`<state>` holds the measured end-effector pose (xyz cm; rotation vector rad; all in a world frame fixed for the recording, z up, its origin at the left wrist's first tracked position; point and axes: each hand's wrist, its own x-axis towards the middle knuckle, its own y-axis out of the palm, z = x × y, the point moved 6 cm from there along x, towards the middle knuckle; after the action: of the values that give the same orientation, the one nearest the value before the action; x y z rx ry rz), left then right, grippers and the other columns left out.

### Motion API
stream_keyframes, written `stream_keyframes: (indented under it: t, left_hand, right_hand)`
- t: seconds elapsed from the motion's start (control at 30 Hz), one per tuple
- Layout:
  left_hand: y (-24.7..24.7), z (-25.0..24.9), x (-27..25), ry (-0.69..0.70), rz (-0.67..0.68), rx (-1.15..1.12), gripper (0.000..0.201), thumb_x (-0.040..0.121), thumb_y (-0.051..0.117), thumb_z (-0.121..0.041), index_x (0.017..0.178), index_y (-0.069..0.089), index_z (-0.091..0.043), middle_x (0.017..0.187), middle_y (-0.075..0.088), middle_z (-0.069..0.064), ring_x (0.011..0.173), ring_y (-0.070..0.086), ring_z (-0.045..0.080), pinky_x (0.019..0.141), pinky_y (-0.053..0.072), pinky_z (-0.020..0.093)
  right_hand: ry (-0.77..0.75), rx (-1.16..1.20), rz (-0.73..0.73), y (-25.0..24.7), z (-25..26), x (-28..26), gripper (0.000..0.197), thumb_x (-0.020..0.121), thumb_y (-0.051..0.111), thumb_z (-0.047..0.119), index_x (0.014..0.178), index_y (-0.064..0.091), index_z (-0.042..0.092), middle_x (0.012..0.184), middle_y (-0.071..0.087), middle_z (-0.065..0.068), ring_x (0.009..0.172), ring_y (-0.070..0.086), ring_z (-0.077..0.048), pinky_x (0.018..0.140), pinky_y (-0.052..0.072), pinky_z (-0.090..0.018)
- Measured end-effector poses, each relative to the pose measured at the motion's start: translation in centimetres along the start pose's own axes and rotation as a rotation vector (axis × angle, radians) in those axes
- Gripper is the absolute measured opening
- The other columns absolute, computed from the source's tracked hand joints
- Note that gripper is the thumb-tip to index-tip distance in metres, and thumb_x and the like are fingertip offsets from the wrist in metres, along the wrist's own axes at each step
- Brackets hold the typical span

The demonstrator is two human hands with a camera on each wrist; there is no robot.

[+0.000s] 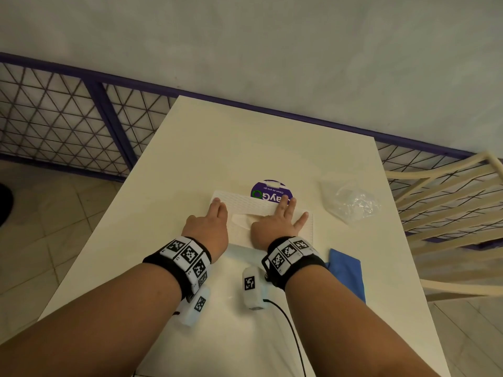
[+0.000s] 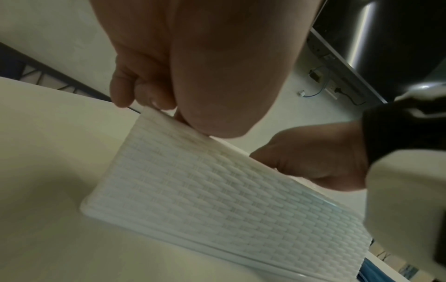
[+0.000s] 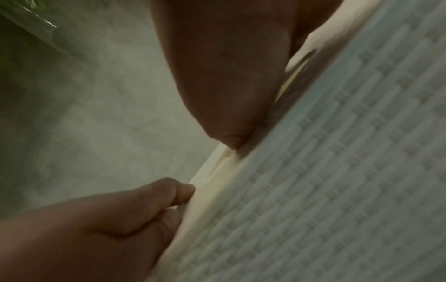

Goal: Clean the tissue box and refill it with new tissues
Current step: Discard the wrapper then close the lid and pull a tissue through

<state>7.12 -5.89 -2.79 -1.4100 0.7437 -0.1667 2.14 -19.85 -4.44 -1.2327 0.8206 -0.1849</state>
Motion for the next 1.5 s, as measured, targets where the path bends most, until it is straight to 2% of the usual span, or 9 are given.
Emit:
stream_keyframes:
  t: [0.13, 0.33, 0.53, 0.73, 0.9, 1.2, 1.27, 1.4, 1.5]
  left_hand:
    - [0.0, 0.0, 0.0, -0.008, 0.0, 0.005, 0.069, 0.084, 0.033, -0.003, 0.148, 0.007, -0.007, 0.159, -0.005, 0.008, 0.076, 0.055, 0.025, 0.079, 0.036, 0.035]
    - [0.2, 0.0, 0.3, -0.006, -0.003, 0.026, 0.07, 0.085, 0.033, -0.004, 0.149, 0.004, -0.007, 0.159, -0.006, 0.009, 0.096, 0.061, 0.026, 0.086, 0.038, 0.037]
    - [0.4, -0.1, 0.4, -0.015, 0.021, 0.013, 0.072, 0.085, 0.033, -0.004, 0.15, 0.002, -0.007, 0.159, -0.008, 0.008, 0.101, 0.06, 0.026, 0.097, 0.036, 0.042]
    - [0.5, 0.0, 0.3, -0.022, 0.029, 0.009, 0.072, 0.085, 0.033, -0.003, 0.149, 0.003, -0.008, 0.16, -0.008, 0.008, 0.101, 0.059, 0.026, 0.098, 0.035, 0.043]
    - [0.4, 0.0, 0.3, -0.015, 0.023, -0.006, 0.072, 0.084, 0.034, -0.003, 0.149, 0.002, -0.008, 0.16, -0.008, 0.007, 0.1, 0.06, 0.025, 0.097, 0.036, 0.042]
    - [0.4, 0.2, 0.3, -0.011, 0.015, -0.012, 0.074, 0.083, 0.036, -0.003, 0.149, 0.003, -0.008, 0.159, -0.007, 0.007, 0.093, 0.062, 0.025, 0.091, 0.037, 0.039]
    - [0.4, 0.2, 0.4, -0.012, 0.01, -0.016, 0.074, 0.083, 0.036, -0.003, 0.149, 0.003, -0.008, 0.159, -0.007, 0.007, 0.094, 0.062, 0.025, 0.091, 0.037, 0.039]
    - [0.5, 0.2, 0.5, -0.011, -0.002, -0.014, 0.072, 0.084, 0.036, -0.005, 0.149, 0.004, -0.008, 0.159, -0.006, 0.008, 0.094, 0.062, 0.025, 0.087, 0.037, 0.038]
    - [0.5, 0.2, 0.6, -0.016, -0.008, -0.019, 0.071, 0.084, 0.035, -0.005, 0.148, 0.005, -0.008, 0.159, -0.005, 0.007, 0.094, 0.062, 0.025, 0.087, 0.037, 0.038]
  right_hand:
    - [0.011, 0.077, -0.018, -0.2, -0.1, 0.6, 0.043, 0.087, 0.044, 0.042, 0.107, 0.067, 0.012, 0.162, -0.003, 0.0, 0.147, -0.015, -0.025, 0.111, -0.011, -0.063]
    - [0.014, 0.123, 0.012, 0.2, 0.0, 0.7, 0.041, 0.086, 0.045, 0.045, 0.108, 0.069, 0.021, 0.161, -0.014, 0.001, 0.146, -0.021, -0.024, 0.109, -0.013, -0.064]
    - [0.072, 0.183, -0.041, 0.5, 0.2, 1.5, 0.044, 0.082, 0.051, 0.045, 0.118, 0.066, 0.025, 0.16, 0.002, 0.006, 0.147, -0.014, -0.02, 0.109, -0.012, -0.064]
    - [-0.036, 0.245, -0.138, 0.2, 0.7, 0.7, 0.03, 0.083, 0.047, 0.033, 0.081, 0.075, 0.022, 0.157, 0.019, 0.009, 0.148, -0.002, -0.016, 0.11, -0.012, -0.063]
    - [-0.014, 0.132, -0.118, 0.5, 1.8, 0.6, 0.038, 0.093, 0.037, 0.025, 0.117, 0.063, 0.011, 0.162, 0.001, 0.001, 0.148, -0.009, -0.02, 0.11, -0.007, -0.066]
    - [0.037, 0.107, -0.041, 1.6, 0.8, 0.2, 0.048, 0.086, 0.029, 0.029, 0.128, 0.054, 0.027, 0.156, -0.03, -0.002, 0.143, -0.029, -0.021, 0.108, -0.02, -0.061]
    - [0.041, 0.063, -0.021, 1.7, 0.9, 0.5, 0.051, 0.086, 0.029, 0.029, 0.133, 0.048, 0.028, 0.156, -0.03, -0.001, 0.142, -0.031, -0.022, 0.107, -0.021, -0.061]
    - [0.056, 0.109, -0.027, 0.9, 0.7, 0.6, 0.043, 0.087, 0.035, 0.035, 0.115, 0.065, 0.019, 0.161, -0.014, 0.001, 0.145, -0.024, -0.024, 0.109, -0.017, -0.062]
    - [0.05, 0.107, 0.015, 0.4, 0.7, 0.4, 0.043, 0.089, 0.037, 0.036, 0.117, 0.064, 0.017, 0.161, -0.013, 0.0, 0.145, -0.023, -0.024, 0.11, -0.015, -0.062]
